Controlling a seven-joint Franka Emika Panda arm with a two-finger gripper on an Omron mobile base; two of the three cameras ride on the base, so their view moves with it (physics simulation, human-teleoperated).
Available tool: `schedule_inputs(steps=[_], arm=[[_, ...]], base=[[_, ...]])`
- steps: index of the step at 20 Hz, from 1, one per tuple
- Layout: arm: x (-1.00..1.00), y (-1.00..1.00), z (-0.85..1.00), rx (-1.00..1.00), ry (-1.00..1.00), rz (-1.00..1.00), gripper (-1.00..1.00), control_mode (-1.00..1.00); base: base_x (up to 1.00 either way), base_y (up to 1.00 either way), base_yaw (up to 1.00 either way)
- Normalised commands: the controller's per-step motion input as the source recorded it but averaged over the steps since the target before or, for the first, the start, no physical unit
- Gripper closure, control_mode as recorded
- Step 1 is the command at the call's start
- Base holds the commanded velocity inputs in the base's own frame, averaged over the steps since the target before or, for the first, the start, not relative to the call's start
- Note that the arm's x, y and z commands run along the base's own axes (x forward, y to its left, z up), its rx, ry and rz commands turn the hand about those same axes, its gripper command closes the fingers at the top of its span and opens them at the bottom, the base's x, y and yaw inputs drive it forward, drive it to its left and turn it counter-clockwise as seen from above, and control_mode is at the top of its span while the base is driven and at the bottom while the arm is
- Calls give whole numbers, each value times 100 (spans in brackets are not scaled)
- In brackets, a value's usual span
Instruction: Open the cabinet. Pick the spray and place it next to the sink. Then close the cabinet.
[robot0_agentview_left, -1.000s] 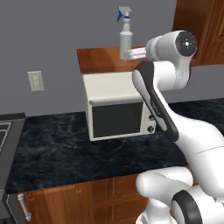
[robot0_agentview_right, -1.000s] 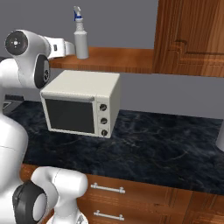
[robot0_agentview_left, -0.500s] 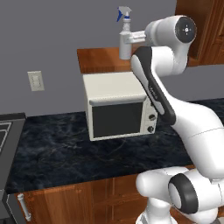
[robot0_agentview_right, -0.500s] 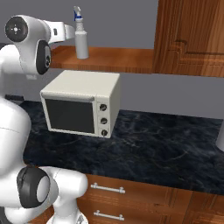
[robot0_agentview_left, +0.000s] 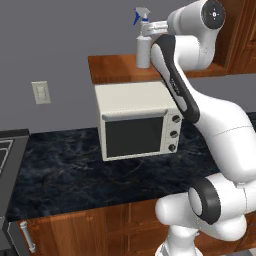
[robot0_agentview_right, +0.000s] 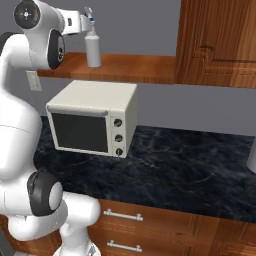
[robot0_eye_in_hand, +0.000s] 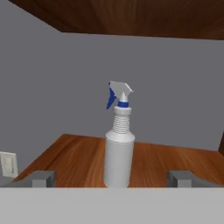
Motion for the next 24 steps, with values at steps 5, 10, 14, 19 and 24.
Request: schedule_inputs(steps=[5, 10, 14, 19, 24], arm=[[34, -5, 0, 8, 17, 0, -100, -100], [39, -3, 0, 5, 4, 0, -100, -100], [33, 0, -9, 0, 0, 0, -100, -100], [37, 0, -21, 0, 0, 0, -100, -100], [42, -1, -12, 0, -1, 2, -100, -100]], base=[[0, 0, 0], [0, 0, 0], [0, 0, 0], [0, 0, 0], [0, 0, 0]])
